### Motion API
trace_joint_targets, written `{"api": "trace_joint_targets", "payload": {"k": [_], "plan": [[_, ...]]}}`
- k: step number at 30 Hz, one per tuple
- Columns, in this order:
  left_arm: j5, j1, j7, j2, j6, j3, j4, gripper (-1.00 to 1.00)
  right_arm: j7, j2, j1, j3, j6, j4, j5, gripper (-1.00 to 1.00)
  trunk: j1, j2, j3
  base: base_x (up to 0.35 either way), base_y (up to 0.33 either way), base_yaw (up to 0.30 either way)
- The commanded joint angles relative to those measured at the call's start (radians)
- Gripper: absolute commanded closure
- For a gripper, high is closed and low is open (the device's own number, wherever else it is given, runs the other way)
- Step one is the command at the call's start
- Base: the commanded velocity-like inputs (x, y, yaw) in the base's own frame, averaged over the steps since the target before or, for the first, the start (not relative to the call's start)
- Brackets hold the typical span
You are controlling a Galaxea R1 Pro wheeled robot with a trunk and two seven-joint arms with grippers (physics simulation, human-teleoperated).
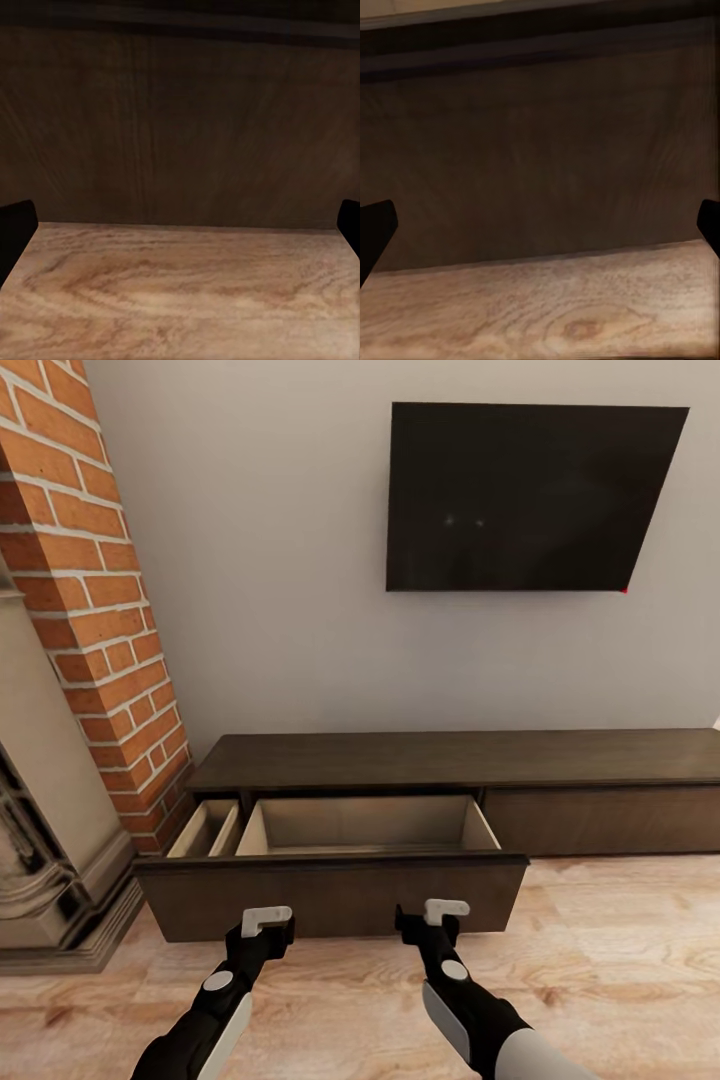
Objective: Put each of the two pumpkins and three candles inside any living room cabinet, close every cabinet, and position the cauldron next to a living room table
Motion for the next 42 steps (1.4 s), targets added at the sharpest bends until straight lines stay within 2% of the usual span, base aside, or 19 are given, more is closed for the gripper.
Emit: {"api": "trace_joint_targets", "payload": {"k": [1, 6, 15, 23, 42], "plan": [[0.000, 0.001, 0.000, 0.000, 0.000, 0.000, 0.000, -1.00, 0.002, 0.000, 0.000, -0.004, 0.001, 0.000, 0.000, -1.00, 0.000, 0.000, 0.000, 0.001, 0.000, 0.000], [0.000, 0.000, 0.000, 0.000, 0.000, 0.000, 0.000, -1.00, 0.033, 0.000, -0.006, -0.015, 0.002, 0.024, -0.001, -1.00, 0.000, 0.000, 0.000, 0.000, 0.000, 0.000], [0.001, 0.000, 0.001, 0.000, 0.002, 0.003, 0.000, -1.00, 0.046, 0.000, -0.008, -0.018, 0.001, 0.036, 0.000, -1.00, 0.007, -0.009, -0.026, 0.000, 0.000, 0.000], [0.001, 0.000, 0.003, -0.002, 0.000, 0.002, 0.000, -1.00, 0.046, 0.000, -0.008, -0.018, 0.000, 0.036, 0.000, -1.00, 0.007, -0.009, -0.026, 0.008, 0.000, 0.000], [0.003, 0.000, 0.006, -0.002, 0.003, 0.013, 0.003, -1.00, 0.046, 0.000, -0.008, -0.019, -0.001, 0.036, -0.001, -1.00, 0.007, -0.009, -0.026, 0.170, 0.000, 0.000]]}}
